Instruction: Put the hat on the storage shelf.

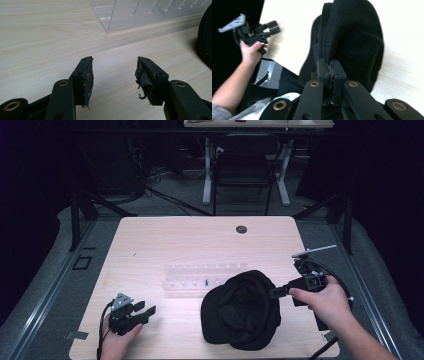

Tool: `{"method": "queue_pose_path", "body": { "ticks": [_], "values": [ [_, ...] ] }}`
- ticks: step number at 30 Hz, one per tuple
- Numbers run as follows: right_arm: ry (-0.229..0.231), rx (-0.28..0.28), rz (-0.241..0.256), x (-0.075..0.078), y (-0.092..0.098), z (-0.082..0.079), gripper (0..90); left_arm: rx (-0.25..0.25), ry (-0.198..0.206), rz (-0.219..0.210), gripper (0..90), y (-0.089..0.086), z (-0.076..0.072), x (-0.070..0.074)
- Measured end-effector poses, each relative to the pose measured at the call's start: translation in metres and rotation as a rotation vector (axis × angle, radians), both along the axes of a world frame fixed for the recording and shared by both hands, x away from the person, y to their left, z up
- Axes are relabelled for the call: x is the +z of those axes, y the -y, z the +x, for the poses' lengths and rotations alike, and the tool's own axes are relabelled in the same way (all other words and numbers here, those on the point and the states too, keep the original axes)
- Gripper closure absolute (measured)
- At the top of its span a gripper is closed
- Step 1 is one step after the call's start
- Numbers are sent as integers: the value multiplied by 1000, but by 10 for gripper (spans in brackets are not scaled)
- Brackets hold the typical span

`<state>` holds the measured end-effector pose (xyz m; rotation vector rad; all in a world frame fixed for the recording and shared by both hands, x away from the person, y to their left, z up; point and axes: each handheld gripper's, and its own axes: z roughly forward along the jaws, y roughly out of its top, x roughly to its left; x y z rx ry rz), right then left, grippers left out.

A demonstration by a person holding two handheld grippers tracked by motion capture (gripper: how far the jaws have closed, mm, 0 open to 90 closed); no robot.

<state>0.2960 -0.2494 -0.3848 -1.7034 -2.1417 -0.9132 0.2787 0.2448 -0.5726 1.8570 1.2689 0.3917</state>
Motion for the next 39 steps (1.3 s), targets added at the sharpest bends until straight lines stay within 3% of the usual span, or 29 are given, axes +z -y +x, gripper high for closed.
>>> {"method": "queue_pose_path", "body": {
  "ticks": [7,10,19,30,39],
  "values": [
    [9,2,22,10,-1,0,887,0,1,-1,478,0,0,0],
    [1,3,69,15,-1,-1,887,2,0,0,478,0,0,0],
    [33,16,135,32,-3,-6,888,1,1,0,479,0,0,0],
    [43,15,190,43,-4,-6,888,0,2,-3,479,0,0,0],
    [48,10,195,54,-3,-5,888,-5,-1,-1,479,1,0,0]
  ]
}}
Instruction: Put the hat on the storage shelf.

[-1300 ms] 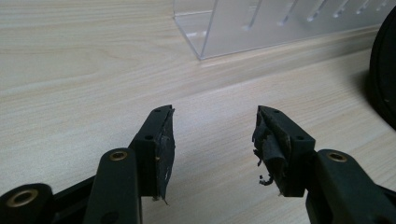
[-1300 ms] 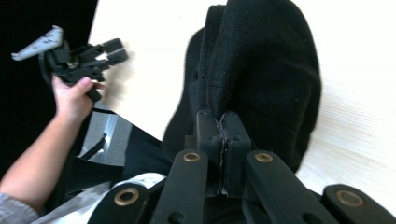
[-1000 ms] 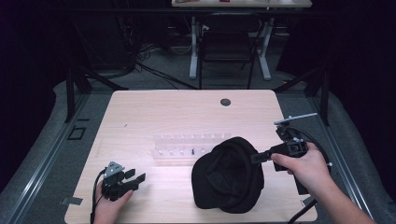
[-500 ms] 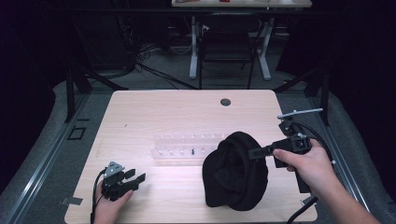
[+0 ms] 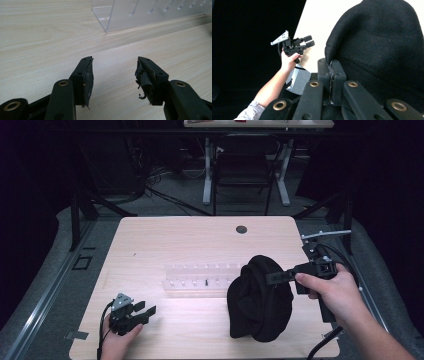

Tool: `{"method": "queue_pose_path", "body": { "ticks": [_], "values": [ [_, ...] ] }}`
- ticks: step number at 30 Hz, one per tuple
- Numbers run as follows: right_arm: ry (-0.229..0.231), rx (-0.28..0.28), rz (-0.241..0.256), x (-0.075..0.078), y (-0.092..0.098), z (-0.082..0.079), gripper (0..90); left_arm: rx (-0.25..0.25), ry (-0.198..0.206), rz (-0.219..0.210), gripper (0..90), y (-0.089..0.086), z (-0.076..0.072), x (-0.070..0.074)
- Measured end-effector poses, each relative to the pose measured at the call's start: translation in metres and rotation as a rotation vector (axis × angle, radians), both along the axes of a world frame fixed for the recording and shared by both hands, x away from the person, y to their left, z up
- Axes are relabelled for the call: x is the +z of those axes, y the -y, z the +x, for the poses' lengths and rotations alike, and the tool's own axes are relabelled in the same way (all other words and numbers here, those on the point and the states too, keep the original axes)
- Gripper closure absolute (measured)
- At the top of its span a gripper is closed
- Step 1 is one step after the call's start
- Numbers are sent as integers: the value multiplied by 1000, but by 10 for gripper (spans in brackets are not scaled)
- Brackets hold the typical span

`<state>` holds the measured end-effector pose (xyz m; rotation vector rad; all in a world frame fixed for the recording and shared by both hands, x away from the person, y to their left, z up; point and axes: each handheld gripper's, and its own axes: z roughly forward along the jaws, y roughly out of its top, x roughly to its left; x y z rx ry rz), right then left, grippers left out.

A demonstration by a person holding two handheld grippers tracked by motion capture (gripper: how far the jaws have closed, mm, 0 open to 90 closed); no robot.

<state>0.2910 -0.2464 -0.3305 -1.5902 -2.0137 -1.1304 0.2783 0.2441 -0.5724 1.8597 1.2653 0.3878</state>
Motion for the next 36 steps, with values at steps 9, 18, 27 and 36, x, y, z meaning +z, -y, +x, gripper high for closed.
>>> {"method": "queue_pose_path", "body": {
  "ticks": [9,18,27,36],
  "values": [
    [16,-14,51,16,0,3,887,-1,-1,0,478,0,0,0],
    [38,-10,54,30,-5,7,888,-1,-3,-2,478,0,0,0],
    [55,-24,57,40,-9,16,888,-2,-3,-2,479,1,0,0],
    [82,-40,68,48,-15,28,888,1,1,-8,479,0,0,0]
  ]
}}
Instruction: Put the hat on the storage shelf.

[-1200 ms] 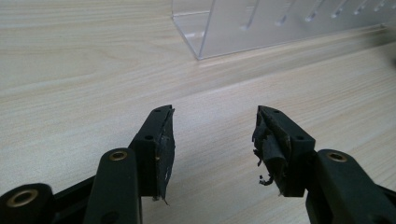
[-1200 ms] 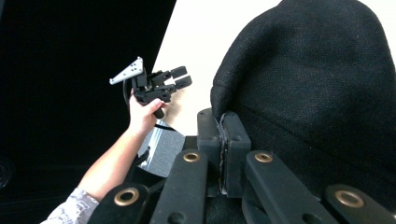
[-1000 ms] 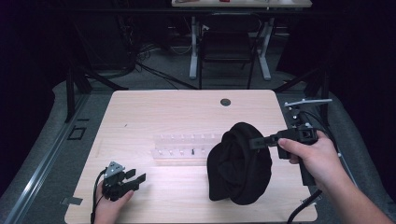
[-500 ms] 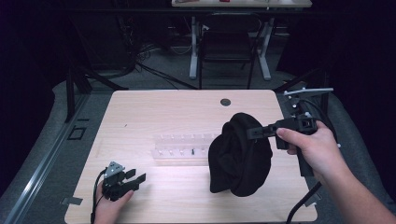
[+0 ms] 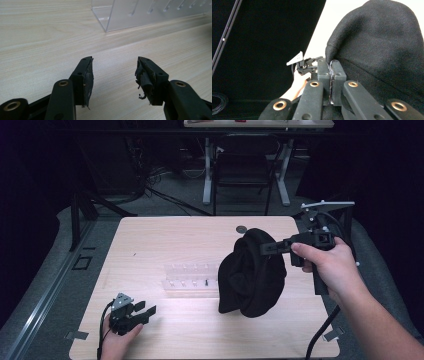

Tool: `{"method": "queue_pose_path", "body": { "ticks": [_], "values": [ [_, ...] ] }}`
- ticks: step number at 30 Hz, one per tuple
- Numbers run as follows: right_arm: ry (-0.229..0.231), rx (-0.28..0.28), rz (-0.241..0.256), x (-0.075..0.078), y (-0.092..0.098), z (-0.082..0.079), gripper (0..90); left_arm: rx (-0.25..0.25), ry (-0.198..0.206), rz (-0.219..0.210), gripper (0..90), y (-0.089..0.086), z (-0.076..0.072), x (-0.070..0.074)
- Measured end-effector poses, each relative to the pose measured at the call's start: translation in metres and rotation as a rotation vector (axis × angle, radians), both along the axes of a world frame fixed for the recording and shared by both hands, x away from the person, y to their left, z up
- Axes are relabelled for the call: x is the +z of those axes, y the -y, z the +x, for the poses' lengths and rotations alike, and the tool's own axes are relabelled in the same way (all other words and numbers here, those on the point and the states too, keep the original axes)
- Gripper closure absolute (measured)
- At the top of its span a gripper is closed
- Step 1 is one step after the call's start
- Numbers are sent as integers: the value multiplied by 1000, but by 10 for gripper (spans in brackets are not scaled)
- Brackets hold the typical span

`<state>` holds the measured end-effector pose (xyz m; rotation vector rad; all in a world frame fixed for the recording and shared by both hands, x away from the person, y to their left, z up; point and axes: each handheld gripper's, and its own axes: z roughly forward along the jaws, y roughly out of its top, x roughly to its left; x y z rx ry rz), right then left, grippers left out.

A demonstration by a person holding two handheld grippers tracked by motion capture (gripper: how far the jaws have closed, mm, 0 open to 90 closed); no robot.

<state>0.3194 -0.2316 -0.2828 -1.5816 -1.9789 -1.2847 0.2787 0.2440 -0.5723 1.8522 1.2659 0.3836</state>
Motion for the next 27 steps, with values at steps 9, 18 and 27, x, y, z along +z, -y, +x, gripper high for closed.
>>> {"method": "queue_pose_path", "body": {
  "ticks": [9,18,27],
  "values": [
    [7,-19,-21,-2,-11,19,887,-4,1,0,479,-1,0,1],
    [19,-30,3,-5,-17,38,888,-7,1,-1,478,-1,1,1],
    [23,-35,32,-6,-24,51,888,-8,-1,-3,478,0,1,0]
  ]
}}
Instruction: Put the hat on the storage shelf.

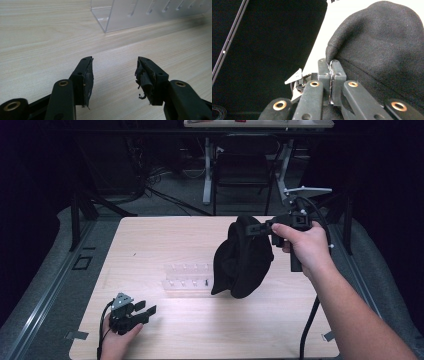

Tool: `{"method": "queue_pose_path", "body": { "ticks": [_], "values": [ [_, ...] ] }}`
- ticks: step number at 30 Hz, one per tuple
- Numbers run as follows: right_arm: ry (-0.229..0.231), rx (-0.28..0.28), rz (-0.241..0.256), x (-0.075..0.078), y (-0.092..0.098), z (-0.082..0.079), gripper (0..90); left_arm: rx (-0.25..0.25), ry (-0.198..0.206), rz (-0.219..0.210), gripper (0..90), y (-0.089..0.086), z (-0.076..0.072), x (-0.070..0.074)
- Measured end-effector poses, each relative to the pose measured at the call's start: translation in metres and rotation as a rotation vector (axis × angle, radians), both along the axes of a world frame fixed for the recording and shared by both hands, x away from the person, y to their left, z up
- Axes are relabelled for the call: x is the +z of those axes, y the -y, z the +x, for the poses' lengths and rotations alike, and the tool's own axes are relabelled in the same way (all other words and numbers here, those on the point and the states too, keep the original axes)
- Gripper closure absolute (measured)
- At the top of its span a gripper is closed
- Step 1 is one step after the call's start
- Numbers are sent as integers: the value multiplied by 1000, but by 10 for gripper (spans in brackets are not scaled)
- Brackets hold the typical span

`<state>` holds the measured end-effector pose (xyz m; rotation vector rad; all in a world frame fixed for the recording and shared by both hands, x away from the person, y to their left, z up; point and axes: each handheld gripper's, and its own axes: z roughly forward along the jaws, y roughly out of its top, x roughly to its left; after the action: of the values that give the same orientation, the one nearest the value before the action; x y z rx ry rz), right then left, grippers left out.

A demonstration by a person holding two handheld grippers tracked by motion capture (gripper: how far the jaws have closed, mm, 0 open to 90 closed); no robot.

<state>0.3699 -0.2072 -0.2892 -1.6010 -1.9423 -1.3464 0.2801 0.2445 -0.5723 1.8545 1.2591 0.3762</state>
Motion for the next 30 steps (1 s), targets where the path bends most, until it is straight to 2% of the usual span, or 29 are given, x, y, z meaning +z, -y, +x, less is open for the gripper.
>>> {"method": "queue_pose_path", "body": {
  "ticks": [6,17,21,30],
  "values": [
    [4,5,-12,1,-8,5,888,-10,-4,3,479,0,0,1],
    [4,-6,-13,-5,-22,18,888,-7,-1,-3,479,0,0,1],
    [5,-8,-29,-7,-27,21,887,-8,0,-5,478,0,0,1],
    [1,-11,-31,-10,-31,28,888,-9,-1,-4,479,1,0,1]
  ]
}}
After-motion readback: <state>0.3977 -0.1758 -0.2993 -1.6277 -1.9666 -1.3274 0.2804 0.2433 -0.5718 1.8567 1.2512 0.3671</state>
